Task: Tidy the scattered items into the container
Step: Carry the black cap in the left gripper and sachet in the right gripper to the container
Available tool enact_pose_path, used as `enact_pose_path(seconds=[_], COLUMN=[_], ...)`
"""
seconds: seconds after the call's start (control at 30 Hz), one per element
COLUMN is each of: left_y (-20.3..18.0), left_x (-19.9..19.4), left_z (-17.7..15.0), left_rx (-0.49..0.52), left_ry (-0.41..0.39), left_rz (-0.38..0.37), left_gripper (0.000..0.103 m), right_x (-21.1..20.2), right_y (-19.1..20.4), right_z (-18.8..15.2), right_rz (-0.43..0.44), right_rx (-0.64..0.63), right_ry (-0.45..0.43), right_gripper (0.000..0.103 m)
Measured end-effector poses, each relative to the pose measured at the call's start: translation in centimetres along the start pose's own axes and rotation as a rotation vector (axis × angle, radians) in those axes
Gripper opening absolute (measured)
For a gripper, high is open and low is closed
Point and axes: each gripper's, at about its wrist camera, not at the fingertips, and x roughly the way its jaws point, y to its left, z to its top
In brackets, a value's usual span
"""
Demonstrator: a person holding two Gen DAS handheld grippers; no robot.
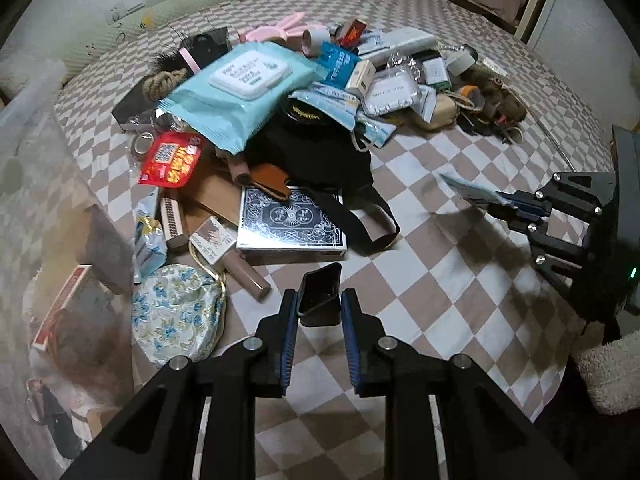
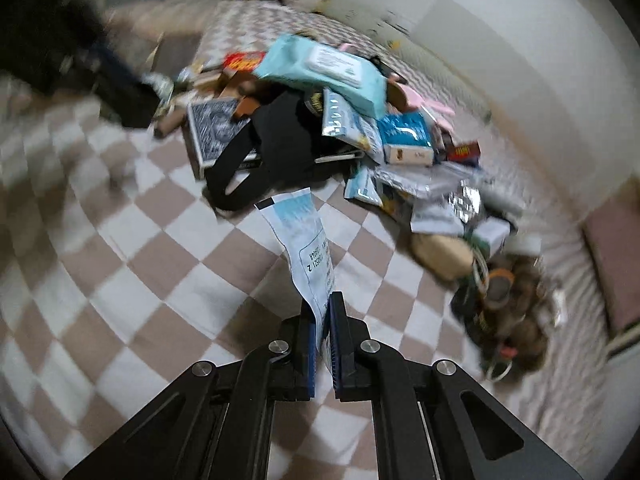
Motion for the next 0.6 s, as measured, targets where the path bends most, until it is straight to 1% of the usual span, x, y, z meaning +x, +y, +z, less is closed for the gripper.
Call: enact_pose_path(seconds=[0.17, 0.3, 0.4, 0.5, 0.6], left_y=[-0.2, -0.5, -0.8, -1.2, -1.4], left_x=[-1.3, -2.4, -2.9, -3.2, -4.0], left_z=[0.0, 0.1, 0.1, 0.0, 0.1], left_rx=[-0.017, -0.019, -0.024, -0.022, -0.02], left_ry=[-0.03, -0.055, -0.064, -0.069, -0.093], left_rz=[-0.003, 0.002, 0.013, 0.016, 0.018], left_gripper=[0.022, 0.022, 0.022, 0.022, 0.022], right_x=[-1.0, -1.5, -1.5, -1.7, -2.4], right_y=[-1.8, -2.2, -2.7, -3.3, -3.9], right_z=[0.1, -0.3, -0.8, -0.8, -0.2], right_rz=[0.113, 0.195, 0.276, 0.326, 0.366], right_rx=[0.17, 0.276, 0.381, 0.467, 0.526], right_ry=[0.003, 0.004, 0.007, 0.001, -0.023], right_gripper=[0.006, 0.006, 0.006, 0.006, 0.006])
